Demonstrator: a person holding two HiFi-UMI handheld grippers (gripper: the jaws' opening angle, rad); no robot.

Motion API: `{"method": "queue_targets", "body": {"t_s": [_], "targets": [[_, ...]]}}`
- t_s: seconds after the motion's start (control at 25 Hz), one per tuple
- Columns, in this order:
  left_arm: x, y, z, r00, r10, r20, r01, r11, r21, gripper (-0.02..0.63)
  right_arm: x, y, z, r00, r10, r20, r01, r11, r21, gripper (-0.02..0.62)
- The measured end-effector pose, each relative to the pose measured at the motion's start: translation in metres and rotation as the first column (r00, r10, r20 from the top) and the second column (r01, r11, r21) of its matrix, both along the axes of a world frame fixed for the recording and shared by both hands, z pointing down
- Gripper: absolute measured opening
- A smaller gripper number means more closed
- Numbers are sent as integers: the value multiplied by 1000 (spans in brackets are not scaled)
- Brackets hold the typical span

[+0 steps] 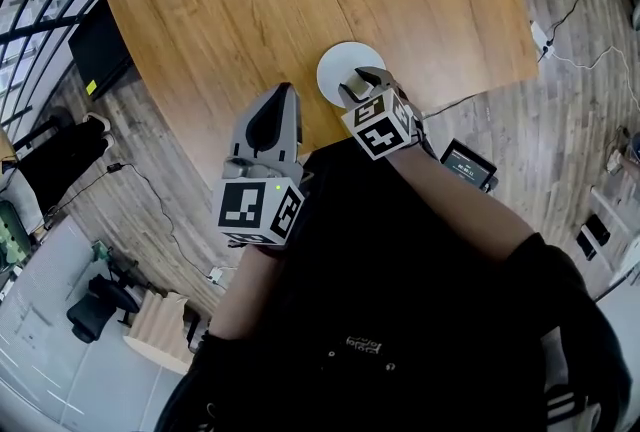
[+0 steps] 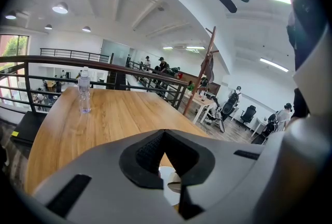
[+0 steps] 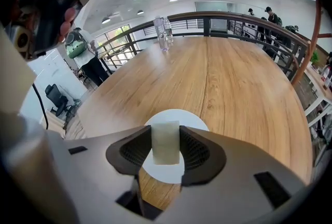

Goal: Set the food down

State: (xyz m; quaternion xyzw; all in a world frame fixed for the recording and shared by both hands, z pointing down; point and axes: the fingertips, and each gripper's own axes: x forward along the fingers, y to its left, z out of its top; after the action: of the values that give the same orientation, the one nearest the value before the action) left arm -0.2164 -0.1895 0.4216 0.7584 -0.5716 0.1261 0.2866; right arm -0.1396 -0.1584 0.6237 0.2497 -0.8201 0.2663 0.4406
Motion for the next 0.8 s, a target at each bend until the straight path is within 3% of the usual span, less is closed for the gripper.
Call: {"method": "queue_targets", "body": {"t_s": [0.8], "targets": [[7,2,4,1000,11,2,-11,1000,-21,5,3,8,38,996,-47,-75,45,999,-29,175]]}}
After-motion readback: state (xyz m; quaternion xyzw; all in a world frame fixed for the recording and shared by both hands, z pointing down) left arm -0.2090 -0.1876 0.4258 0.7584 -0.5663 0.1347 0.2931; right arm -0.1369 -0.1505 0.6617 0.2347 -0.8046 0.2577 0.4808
